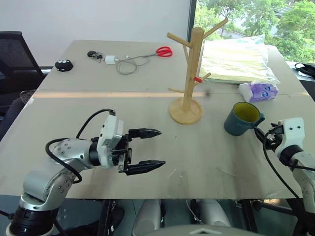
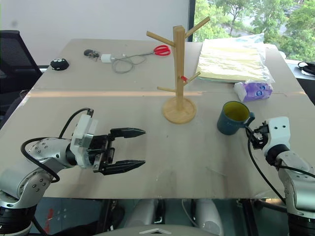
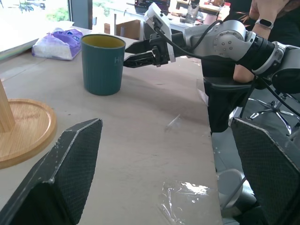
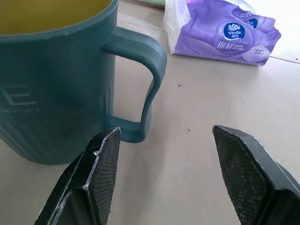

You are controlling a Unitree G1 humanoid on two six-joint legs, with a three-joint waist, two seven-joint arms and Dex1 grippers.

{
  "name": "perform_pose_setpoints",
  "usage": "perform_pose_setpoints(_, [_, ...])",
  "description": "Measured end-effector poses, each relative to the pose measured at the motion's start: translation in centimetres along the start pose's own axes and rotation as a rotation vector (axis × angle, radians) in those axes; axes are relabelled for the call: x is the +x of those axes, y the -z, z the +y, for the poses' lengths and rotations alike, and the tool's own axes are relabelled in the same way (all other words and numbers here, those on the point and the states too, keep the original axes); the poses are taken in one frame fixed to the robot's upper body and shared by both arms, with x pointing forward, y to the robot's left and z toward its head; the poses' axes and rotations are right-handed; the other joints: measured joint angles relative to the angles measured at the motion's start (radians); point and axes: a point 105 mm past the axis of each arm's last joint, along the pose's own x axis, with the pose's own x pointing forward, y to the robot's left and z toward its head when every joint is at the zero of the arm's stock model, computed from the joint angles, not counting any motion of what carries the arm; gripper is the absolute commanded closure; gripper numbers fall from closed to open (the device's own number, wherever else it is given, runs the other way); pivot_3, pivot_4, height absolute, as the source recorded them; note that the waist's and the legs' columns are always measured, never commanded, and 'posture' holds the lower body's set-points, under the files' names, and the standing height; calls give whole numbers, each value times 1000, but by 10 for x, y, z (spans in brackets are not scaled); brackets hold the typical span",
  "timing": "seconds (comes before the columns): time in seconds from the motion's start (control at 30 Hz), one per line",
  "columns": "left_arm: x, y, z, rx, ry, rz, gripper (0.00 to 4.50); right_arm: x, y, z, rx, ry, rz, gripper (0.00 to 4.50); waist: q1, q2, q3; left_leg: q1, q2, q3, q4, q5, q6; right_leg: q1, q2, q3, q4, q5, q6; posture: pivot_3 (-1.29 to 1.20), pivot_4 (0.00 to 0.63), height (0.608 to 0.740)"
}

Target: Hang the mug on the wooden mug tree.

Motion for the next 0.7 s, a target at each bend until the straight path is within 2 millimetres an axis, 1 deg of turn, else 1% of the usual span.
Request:
perform_pose_setpoints(0.23, [0, 2, -1, -5, -11, 0, 0, 10, -2, 1, -5, -5, -20, 1356, -1, 0, 0, 0, 0, 0, 0, 0, 0, 0, 0, 0, 0, 0, 0, 0, 150, 740])
perform_pose_setpoints(0.43, [-2, 4, -2, -9, -18, -3, 0, 18, 0, 2, 8, -11, -28, 1356, -1, 0, 0, 0, 0, 1, 0, 0, 0, 0, 0, 0, 0, 0, 0, 0, 150, 740])
perform_pose_setpoints(0.53, [-3, 4, -3, -3, -14, -7, 0, 27, 0, 5, 21, -17, -39, 2183, -1, 0, 0, 0, 0, 1, 0, 0, 0, 0, 0, 0, 0, 0, 0, 0, 150, 740])
perform_pose_setpoints(0.63, [-4, 4, -5, -3, -9, -13, 0, 32, 5, 6, 33, -20, -34, 3710, -2, 0, 0, 0, 0, 0, 0, 0, 0, 0, 0, 0, 0, 0, 0, 0, 150, 740])
perform_pose_setpoints(0.67, [-5, 5, -5, -8, -8, -15, 0, 33, 5, 6, 34, -20, -35, 4289, -2, 0, 0, 0, 0, 0, 0, 0, 0, 0, 0, 0, 0, 0, 0, 0, 150, 740])
perform_pose_setpoints(0.7, [-5, 6, -6, -16, -7, -18, 0, 34, 5, 6, 34, -23, -36, 4429, -2, 0, 0, 0, 0, 1, 0, 0, 0, 0, 0, 0, 0, 0, 0, 0, 150, 740])
